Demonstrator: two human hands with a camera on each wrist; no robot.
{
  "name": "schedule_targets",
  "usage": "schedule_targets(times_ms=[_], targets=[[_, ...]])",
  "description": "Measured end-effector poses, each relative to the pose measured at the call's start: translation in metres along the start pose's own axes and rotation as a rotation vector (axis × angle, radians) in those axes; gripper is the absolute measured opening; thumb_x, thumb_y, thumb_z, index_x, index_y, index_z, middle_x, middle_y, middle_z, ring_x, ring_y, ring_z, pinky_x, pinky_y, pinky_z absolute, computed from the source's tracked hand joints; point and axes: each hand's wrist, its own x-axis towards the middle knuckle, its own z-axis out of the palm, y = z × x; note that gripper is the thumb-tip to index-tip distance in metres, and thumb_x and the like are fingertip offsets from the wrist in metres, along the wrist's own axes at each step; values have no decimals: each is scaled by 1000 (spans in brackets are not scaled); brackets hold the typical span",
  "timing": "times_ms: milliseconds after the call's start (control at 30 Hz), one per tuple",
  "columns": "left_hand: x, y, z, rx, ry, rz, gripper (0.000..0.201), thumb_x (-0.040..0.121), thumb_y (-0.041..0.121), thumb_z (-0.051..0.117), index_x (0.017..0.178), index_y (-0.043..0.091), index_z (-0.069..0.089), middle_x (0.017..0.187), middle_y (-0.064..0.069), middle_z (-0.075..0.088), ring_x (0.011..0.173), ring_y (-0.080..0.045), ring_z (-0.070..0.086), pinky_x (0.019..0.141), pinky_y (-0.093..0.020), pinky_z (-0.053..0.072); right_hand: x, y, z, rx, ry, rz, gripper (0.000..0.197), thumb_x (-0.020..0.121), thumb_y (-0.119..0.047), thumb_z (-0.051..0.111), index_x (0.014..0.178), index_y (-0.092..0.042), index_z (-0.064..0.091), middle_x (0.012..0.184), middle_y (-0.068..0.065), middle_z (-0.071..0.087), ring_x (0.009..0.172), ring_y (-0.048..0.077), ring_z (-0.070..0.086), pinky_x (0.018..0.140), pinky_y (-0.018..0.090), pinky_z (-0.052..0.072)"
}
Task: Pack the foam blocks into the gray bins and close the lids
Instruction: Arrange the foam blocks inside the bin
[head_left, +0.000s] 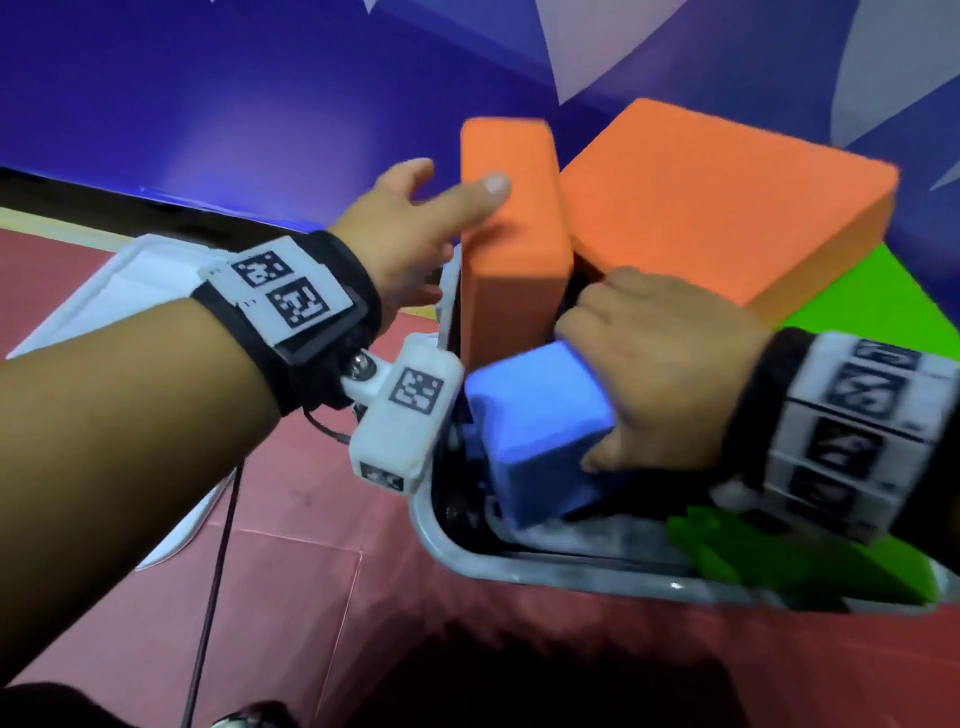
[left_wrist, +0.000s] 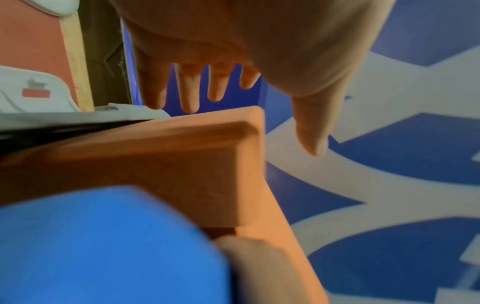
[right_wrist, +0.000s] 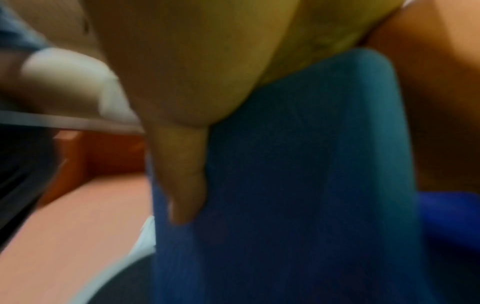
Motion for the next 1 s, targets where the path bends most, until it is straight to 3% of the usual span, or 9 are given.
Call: schedule_targets(times_ms=[67,167,267,333,467,567,667,833,1000], targets=[[-1,-6,9,64,-36,22,119,48,58,82,149,39,22,138,7,49,110,-21,65,87,-47,54,-13,9,-8,38,60,157,87,45,-85,52,99,-17,57,96,4,57,90,29,51,83,40,44],[-3,-14,19,105,-76,19,85,71,53,74,145,32,36,126,12,59,104,-6,66,85,-37,56,-19,8,-5,38,99,307,89,51,-87,46,100,-14,59,96,6,58,94,31,49,90,42,41],[-5,-20,16,135,-102,-37,75,65,59,69,134,34,50,126,10,63,113,-10,62,78,-34,52,-17,-1,12,-51,35,333,96,60,-85,43,111,-6,60,98,11,61,102,34,49,111,49,24],[-8,-25,13,160,-130,-58,85,57,62,73,134,38,49,128,10,61,116,-12,60,85,-39,53,-16,-5,27,-61,-3,312,108,63,-83,43,133,-1,49,109,14,62,111,35,49,118,50,7],[-11,-38,12,261,-173,-10,109,48,61,81,144,48,30,136,11,52,117,-12,60,92,-46,54,-11,-6,35,1,39,237,112,65,-82,44,146,-5,37,116,13,62,118,34,49,119,49,2],[-11,-45,11,354,-192,50,120,41,71,84,143,56,22,141,12,47,121,-14,58,101,-44,48,-9,7,25,29,-13,225,102,64,-86,42,140,-18,40,114,5,61,120,29,45,118,46,-8],[-13,-46,15,417,-231,124,125,45,61,89,147,50,18,149,18,34,123,-7,54,107,-37,43,-8,18,19,46,16,279,84,66,-80,48,125,-20,51,106,4,61,115,29,46,116,47,-9],[-16,-49,29,728,-175,283,122,38,69,75,146,48,24,154,-1,21,141,-13,30,114,-40,36,-12,16,21,43,233,362,54,67,-37,65,116,-15,60,102,10,58,103,36,51,115,49,11],[-13,-42,29,773,-139,327,95,42,60,69,132,47,43,142,0,32,122,-15,49,102,-37,47,-31,6,16,396,323,270,23,76,-39,57,93,-23,59,86,0,56,88,28,52,79,37,40]])
